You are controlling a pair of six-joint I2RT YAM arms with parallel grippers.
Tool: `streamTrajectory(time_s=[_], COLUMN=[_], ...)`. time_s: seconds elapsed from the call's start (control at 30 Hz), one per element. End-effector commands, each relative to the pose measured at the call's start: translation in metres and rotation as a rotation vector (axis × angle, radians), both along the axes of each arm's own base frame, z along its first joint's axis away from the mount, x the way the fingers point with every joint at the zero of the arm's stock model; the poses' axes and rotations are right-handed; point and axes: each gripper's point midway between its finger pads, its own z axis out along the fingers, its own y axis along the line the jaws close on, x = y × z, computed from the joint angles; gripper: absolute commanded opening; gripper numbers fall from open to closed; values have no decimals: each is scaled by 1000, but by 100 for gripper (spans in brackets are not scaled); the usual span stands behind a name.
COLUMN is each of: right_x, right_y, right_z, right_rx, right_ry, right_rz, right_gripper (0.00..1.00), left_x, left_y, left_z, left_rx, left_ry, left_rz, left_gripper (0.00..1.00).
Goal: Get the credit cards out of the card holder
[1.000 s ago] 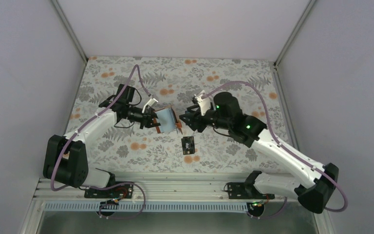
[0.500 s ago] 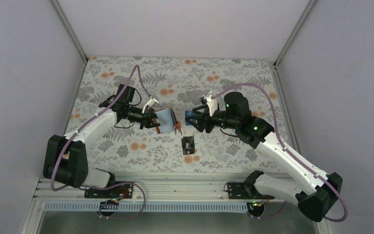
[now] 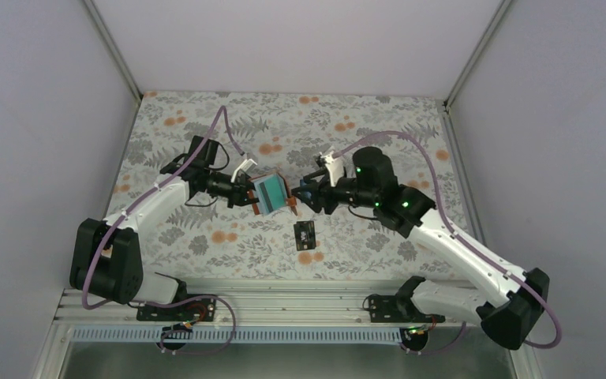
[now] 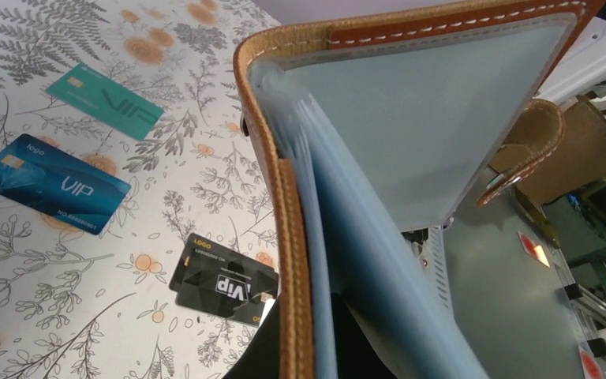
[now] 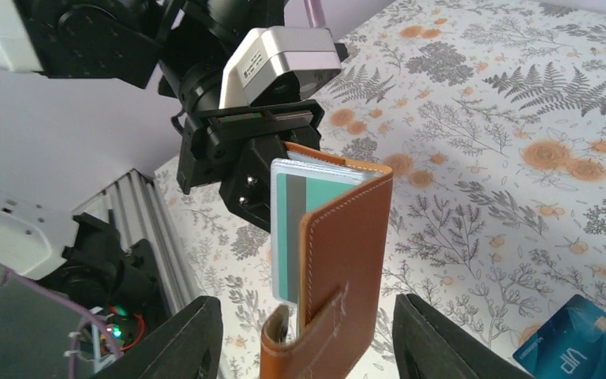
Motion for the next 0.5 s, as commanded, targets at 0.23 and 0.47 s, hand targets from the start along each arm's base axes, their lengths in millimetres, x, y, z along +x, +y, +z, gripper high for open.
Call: streamTrajectory(time_s=[0.23,0.47], right_x=[31,53], right_y=[36,-2], right_z=[-31,-44], right_rx=[-174,-245], right_ry=[20,28], right_rz=[-168,-355], right_gripper=[73,73], left_x=[-1,-6], left_y=[-1,-1], left_z=[6,11], left_rx=[-23,-43], left_ry=[-31,-36], left_rz=[-10,-30], left_gripper=[2,2])
